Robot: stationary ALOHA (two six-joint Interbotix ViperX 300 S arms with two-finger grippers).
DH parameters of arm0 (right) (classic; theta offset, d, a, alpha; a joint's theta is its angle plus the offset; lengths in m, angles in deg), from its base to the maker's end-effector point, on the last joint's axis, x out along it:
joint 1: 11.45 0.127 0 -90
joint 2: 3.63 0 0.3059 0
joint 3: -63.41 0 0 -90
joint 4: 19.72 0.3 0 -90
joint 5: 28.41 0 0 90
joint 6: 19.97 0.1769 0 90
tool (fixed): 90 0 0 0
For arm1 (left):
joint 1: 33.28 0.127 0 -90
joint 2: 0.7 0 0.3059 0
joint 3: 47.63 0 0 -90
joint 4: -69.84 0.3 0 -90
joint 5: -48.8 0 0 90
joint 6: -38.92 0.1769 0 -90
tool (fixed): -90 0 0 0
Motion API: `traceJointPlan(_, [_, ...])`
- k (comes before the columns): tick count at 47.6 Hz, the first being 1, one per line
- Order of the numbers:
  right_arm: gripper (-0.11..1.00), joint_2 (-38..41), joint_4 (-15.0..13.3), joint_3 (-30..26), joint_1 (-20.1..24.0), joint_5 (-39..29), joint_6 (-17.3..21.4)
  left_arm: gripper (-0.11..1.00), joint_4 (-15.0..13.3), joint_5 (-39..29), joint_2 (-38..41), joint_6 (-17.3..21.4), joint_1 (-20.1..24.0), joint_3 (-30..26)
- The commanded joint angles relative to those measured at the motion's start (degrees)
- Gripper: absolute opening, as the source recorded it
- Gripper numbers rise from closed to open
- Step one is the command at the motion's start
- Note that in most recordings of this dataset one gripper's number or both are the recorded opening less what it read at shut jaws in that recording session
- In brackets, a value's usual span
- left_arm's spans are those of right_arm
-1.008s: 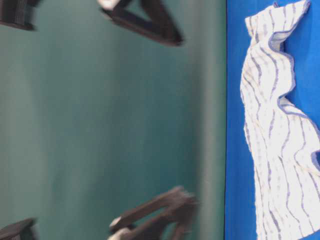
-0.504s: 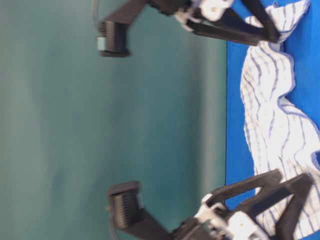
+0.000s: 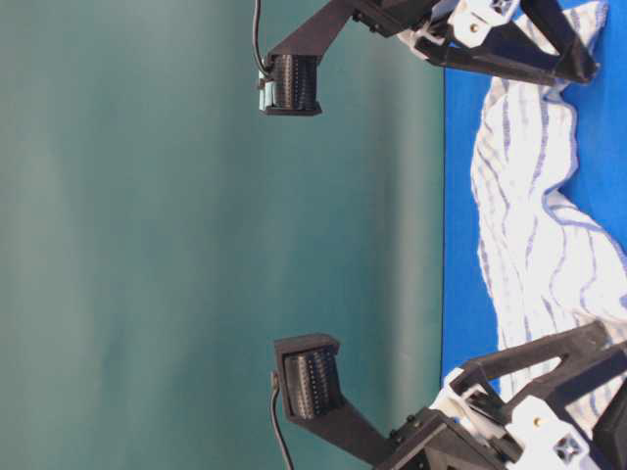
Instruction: Lift the towel with both arms.
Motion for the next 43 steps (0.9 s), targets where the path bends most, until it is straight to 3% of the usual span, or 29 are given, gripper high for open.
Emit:
traceJointPlan(1, [0.43,-0.7,-0.2,-0.6,-0.4,0.4,-0.1,0.66,-0.1,-1.1,-0.6,0.2,-0.2,-1.0])
traceJointPlan(8, [0.00,-0.7,-0.2,-0.5,-1.1,0.4,-0.1,0.22,-0.1,-2.1,-0.7,0.2,0.0,-0.9])
traceJointPlan(13, [-0.01,-0.7,-0.2,-0.7,-1.1,0.4,-0.1,0.02,-0.1,-2.7,-1.0,0.2,0.0,-0.9])
traceJointPlan(25, [-0.01,-2.3,0.0,-1.3,-1.1,-0.1,0.0,0.02,-0.1,-4.8,-3.9,0.3,0.0,-0.9])
traceJointPlan(43, [-0.01,-15.7,-0.1,-4.5,-0.6,-7.9,-0.5,0.02,-0.1,-18.8,-21.7,0.4,1.9,-0.6])
